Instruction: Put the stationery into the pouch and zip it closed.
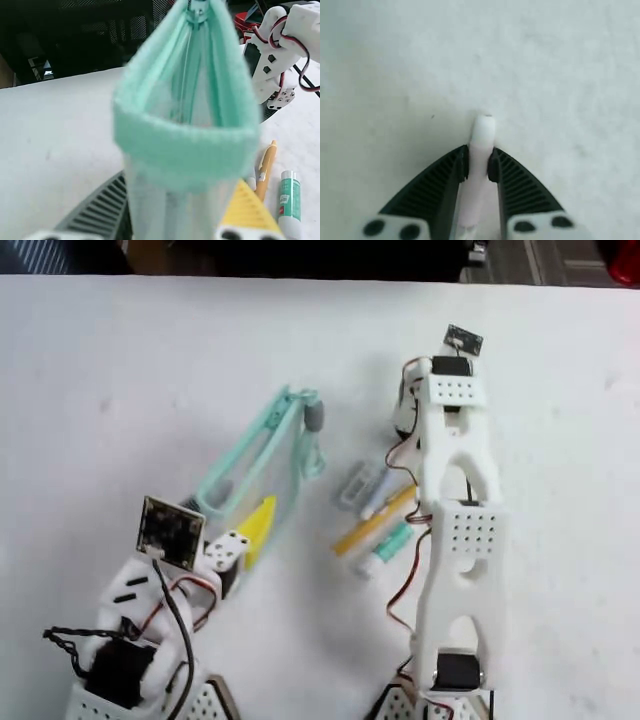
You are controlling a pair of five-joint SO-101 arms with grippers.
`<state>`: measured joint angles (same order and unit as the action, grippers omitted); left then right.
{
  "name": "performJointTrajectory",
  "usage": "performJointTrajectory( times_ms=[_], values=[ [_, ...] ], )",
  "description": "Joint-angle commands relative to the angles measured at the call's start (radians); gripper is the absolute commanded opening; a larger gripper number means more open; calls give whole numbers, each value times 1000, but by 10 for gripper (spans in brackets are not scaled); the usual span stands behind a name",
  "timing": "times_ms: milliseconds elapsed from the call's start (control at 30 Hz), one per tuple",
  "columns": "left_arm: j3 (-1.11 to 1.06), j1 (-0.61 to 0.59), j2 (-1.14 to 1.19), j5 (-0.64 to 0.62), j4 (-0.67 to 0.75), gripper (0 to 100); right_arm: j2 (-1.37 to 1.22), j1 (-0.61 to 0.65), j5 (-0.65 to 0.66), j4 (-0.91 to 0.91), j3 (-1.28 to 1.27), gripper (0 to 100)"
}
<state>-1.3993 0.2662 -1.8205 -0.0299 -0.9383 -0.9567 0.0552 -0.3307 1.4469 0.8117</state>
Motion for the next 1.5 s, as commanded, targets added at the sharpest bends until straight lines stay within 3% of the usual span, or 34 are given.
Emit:
performJointTrajectory(
  times_ms=[0,400,1000,1167,1467],
  values=[
    [8,-7,-10,-11,3,214,41,18,3,33,17,17],
    [8,-7,-10,-18,-3,217,4,21,3,54,17,17],
    [8,-38,-10,-83,3,215,231,35,5,252,14,17],
    [8,-38,-10,-83,3,215,309,70,8,271,-11,17],
    [-11,-38,-10,-81,17,215,634,99,138,271,-163,16]
  ],
)
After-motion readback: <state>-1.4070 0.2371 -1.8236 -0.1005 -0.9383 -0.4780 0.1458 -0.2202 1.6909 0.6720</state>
